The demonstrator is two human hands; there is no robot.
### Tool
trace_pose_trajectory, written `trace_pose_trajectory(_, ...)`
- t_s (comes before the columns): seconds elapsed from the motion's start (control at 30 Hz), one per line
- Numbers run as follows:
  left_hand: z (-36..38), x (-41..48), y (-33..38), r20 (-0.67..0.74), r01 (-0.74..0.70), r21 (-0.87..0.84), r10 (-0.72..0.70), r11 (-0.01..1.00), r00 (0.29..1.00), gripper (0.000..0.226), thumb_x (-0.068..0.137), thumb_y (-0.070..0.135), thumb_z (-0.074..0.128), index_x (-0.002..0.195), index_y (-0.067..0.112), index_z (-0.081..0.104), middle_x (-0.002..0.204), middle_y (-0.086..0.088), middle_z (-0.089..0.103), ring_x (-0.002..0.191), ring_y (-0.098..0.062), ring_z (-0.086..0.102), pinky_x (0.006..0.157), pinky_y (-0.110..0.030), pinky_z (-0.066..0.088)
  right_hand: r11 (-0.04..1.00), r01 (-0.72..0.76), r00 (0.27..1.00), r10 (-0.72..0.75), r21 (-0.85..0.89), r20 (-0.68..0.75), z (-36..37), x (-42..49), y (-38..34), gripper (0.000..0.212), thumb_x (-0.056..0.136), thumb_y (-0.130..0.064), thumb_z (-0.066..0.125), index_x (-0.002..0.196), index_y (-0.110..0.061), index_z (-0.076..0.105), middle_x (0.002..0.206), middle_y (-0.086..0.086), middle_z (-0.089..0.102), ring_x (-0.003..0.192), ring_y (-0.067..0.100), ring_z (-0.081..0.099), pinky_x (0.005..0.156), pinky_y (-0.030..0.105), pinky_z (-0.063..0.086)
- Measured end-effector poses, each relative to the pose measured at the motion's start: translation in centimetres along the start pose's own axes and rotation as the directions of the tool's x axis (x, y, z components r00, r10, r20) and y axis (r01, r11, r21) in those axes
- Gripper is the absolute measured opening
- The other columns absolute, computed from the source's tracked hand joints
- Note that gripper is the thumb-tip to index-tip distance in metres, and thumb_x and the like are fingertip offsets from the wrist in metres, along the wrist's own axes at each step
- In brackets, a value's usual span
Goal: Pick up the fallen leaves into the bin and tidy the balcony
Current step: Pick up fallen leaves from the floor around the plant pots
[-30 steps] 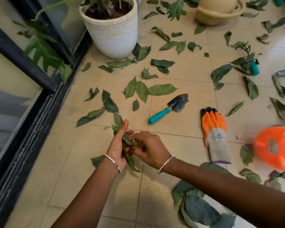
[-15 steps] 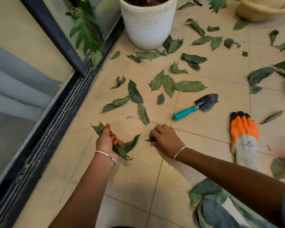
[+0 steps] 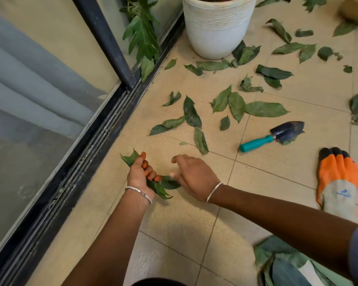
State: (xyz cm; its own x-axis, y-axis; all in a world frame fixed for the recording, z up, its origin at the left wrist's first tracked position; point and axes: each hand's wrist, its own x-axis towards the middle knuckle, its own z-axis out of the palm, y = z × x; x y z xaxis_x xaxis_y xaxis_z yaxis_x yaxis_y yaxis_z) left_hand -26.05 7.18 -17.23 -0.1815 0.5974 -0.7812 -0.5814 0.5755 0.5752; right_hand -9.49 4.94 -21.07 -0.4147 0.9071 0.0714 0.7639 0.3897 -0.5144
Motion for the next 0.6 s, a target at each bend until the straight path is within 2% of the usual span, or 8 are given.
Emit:
trace_pose_trajectory(0.07, 0.0, -0.2, 0.0, 0.000, -0.004, 0.022, 0.004, 1.000, 1.000, 0.045, 0.094, 0.036, 0.056, 0.059, 0.023, 0.031, 0.047, 0.006, 0.019, 0.036, -0.012, 0.018, 0.036, -0.019, 0.022, 0.983, 0.074, 0.989, -0.052, -0.166, 0.137, 1.6, 0.8, 0.0, 0.055, 0.095, -0.060, 0.041, 0.130, -0.017, 0.043, 0.115, 0.008, 0.057, 0.097, 0.026, 0.056, 0.083, 0.041, 0.045)
trace_pose_trajectory(0.17, 0.0, -0.4, 0.1, 0.016, -0.011, 0.046, 0.010, 0.999, 1.000, 0.045, 0.095, 0.035, 0.056, 0.059, 0.023, 0.032, 0.047, 0.006, 0.020, 0.037, -0.011, 0.019, 0.037, -0.020, 0.023, 0.955, 0.096, 0.968, -0.024, -0.280, 0.251, 3.5, 1.0, 0.9, 0.063, 0.086, -0.069, 0.045, 0.124, -0.019, 0.043, 0.117, 0.009, 0.052, 0.101, 0.027, 0.052, 0.085, 0.042, 0.041)
trace_pose_trajectory(0.23, -0.1, -0.3, 0.3, 0.038, -0.020, 0.049, 0.018, 0.999, 0.999, 0.044, 0.095, 0.035, 0.056, 0.059, 0.023, 0.032, 0.045, 0.006, 0.020, 0.035, -0.011, 0.019, 0.037, -0.020, 0.023, 0.949, 0.104, 0.975, -0.039, -0.298, 0.217, 4.1, 0.6, 1.3, 0.052, 0.089, -0.063, 0.048, 0.114, -0.018, 0.049, 0.112, 0.009, 0.053, 0.098, 0.027, 0.052, 0.083, 0.042, 0.040)
trace_pose_trajectory(0.3, -0.2, -0.2, 0.5, 0.052, -0.023, 0.043, 0.021, 0.999, 0.998, 0.044, 0.094, 0.035, 0.056, 0.059, 0.023, 0.032, 0.044, 0.007, 0.021, 0.034, -0.010, 0.020, 0.037, -0.019, 0.024, 0.939, 0.139, 0.982, -0.088, -0.315, 0.170, 4.6, 0.2, 1.5, 0.035, 0.093, -0.047, 0.048, 0.106, -0.015, 0.056, 0.107, 0.009, 0.055, 0.095, 0.027, 0.053, 0.080, 0.041, 0.041)
trace_pose_trajectory(0.37, -0.3, -0.2, 0.5, 0.058, -0.018, 0.029, 0.017, 0.999, 0.998, 0.044, 0.094, 0.035, 0.057, 0.060, 0.023, 0.033, 0.043, 0.007, 0.022, 0.033, -0.010, 0.021, 0.037, -0.019, 0.024, 0.935, 0.164, 0.983, -0.129, -0.314, 0.129, 4.4, -0.1, 1.8, 0.029, 0.092, -0.037, 0.043, 0.099, -0.014, 0.059, 0.102, 0.007, 0.055, 0.091, 0.025, 0.051, 0.077, 0.040, 0.040)
trace_pose_trajectory(0.47, -0.2, -0.3, 0.5, 0.063, -0.013, 0.017, 0.012, 1.000, 0.998, 0.044, 0.095, 0.034, 0.056, 0.059, 0.023, 0.033, 0.043, 0.007, 0.022, 0.033, -0.010, 0.021, 0.037, -0.018, 0.024, 0.990, 0.025, 0.998, -0.033, -0.138, -0.055, 2.4, 0.7, 2.4, 0.030, 0.093, -0.030, 0.037, 0.091, -0.012, 0.060, 0.092, 0.005, 0.054, 0.083, 0.021, 0.048, 0.074, 0.036, 0.042)
trace_pose_trajectory(0.53, -0.1, -0.3, 0.5, 0.075, -0.009, 0.008, 0.009, 1.000, 0.997, 0.043, 0.094, 0.034, 0.056, 0.059, 0.023, 0.034, 0.044, 0.007, 0.023, 0.034, -0.010, 0.021, 0.037, -0.019, 0.024, 0.985, -0.168, 0.972, 0.171, 0.033, -0.162, 0.8, 1.9, 3.1, 0.020, 0.099, -0.021, 0.040, 0.095, -0.009, 0.056, 0.084, 0.003, 0.054, 0.073, 0.017, 0.049, 0.067, 0.027, 0.043)
trace_pose_trajectory(0.6, -0.1, -0.4, 0.6, 0.083, -0.007, 0.001, 0.007, 1.000, 0.996, 0.043, 0.094, 0.034, 0.057, 0.059, 0.023, 0.035, 0.044, 0.007, 0.024, 0.034, -0.009, 0.022, 0.037, -0.019, 0.024, 0.937, -0.322, 0.915, 0.345, 0.137, -0.210, -0.3, 3.2, 4.4, 0.006, 0.100, -0.011, 0.045, 0.105, -0.010, 0.046, 0.078, 0.001, 0.055, 0.063, 0.017, 0.051, 0.055, 0.023, 0.040)
